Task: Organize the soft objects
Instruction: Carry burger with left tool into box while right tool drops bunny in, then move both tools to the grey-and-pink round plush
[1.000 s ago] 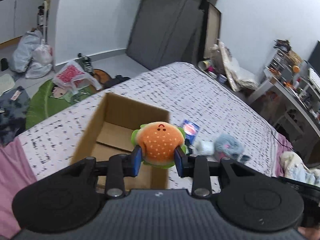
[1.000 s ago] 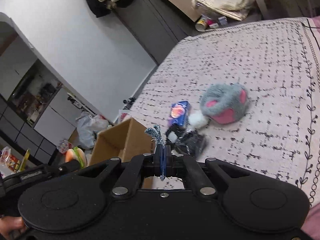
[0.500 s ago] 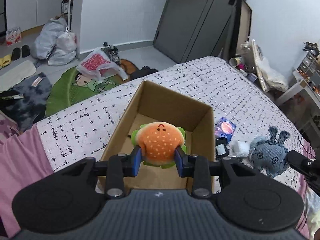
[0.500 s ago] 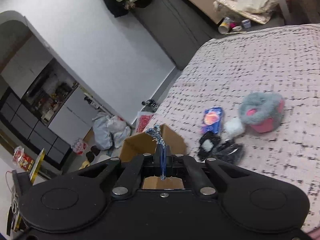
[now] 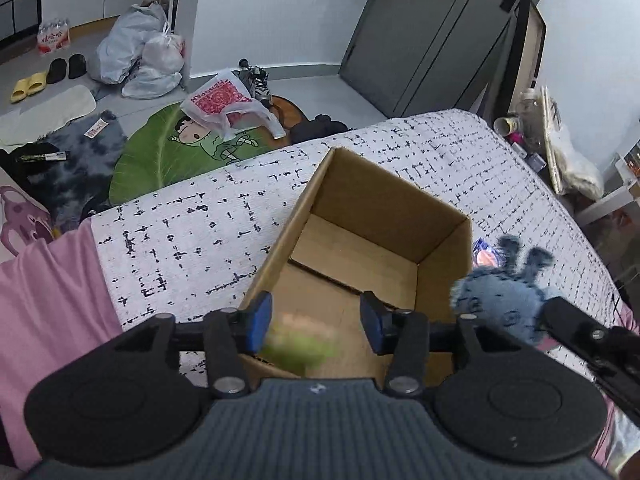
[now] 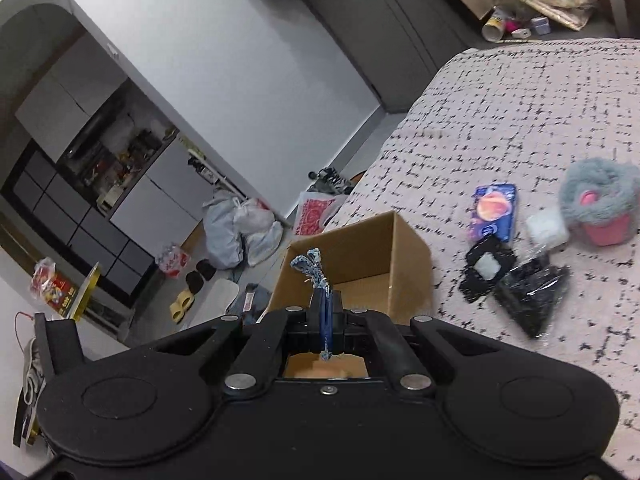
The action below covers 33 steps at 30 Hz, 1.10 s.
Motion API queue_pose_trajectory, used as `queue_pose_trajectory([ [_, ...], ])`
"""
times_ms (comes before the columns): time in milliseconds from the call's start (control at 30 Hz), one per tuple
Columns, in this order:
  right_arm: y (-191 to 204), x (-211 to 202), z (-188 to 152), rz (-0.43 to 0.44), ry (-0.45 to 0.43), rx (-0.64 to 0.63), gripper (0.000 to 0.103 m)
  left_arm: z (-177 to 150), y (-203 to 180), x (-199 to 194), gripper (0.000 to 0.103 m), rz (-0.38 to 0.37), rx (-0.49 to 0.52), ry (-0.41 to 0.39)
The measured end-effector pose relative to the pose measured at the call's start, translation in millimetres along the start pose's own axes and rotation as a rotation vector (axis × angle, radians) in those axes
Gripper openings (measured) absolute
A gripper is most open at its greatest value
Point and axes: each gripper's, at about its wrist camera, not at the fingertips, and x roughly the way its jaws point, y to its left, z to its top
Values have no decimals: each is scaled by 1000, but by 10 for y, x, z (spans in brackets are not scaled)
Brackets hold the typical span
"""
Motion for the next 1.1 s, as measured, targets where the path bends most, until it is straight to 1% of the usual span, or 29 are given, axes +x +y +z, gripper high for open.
queue_pose_trajectory([
  [67, 35, 65, -21, 3, 11, 3, 0, 2, 13, -2, 54, 2, -3, -3],
  [133, 71, 127, -43, 2, 22, 5, 0, 11, 29, -12, 54, -9, -13, -1],
  [200, 85, 192, -53, 14, 41, 19, 3, 18, 45, -26, 55, -15, -20, -5],
  [267, 71, 273, -58, 31, 73, 44, 13, 22, 55, -35, 56, -21, -21, -11],
  [300, 51, 311, -64, 28, 94, 56, 16, 20, 58, -37, 58, -20, -17, -15],
  [333, 37, 329, -70, 15, 110, 64, 24, 16, 50, -36, 60, -13, -9, -19],
  [367, 30, 326, -71, 2, 118, 64, 27, 13, 38, -33, 62, -5, 2, -19],
  [400, 28, 302, -73, -5, 120, 58, 28, 11, 30, -34, 63, -4, 6, -19],
  [433, 28, 271, -68, -5, 120, 50, 30, 10, 25, -36, 64, -8, 7, -19],
  [500, 25, 193, -45, -12, 117, 42, 39, 4, 11, -52, 67, -25, 5, -21],
  [533, 24, 155, -32, -21, 115, 37, 48, -3, -4, -63, 69, -31, 7, -24],
  [567, 23, 110, -17, -35, 111, 30, 53, -8, -22, -73, 72, -34, 11, -30],
  [633, 18, 15, 25, -54, 111, 7, 55, -24, -71, -111, 75, -38, 31, -54],
  [733, -12, -90, 70, -73, 114, -22, 65, -37, -110, -160, 79, -43, 49, -78],
  [800, -36, -144, 102, -94, 113, -46, 69, -33, -125, -177, 84, -61, 43, -78],
  [833, -45, -183, 116, -107, 114, -54, 75, -32, -134, -185, 84, -74, 37, -79],
  [867, -61, -203, 138, -117, 113, -58, 83, -28, -150, -194, 84, -83, 34, -81],
  [967, -116, -301, 188, -148, 98, -77, 90, -20, -230, -222, 84, -104, 50, -86],
  [1000, -137, -328, 201, -154, 98, -77, 91, -19, -263, -232, 84, -112, 56, -85],
  [1067, -213, -385, 235, -168, 98, -63, 96, -22, -321, -245, 85, -128, 66, -77],
  [1100, -241, -414, 252, -173, 94, -56, 96, -23, -354, -248, 86, -139, 71, -70],
])
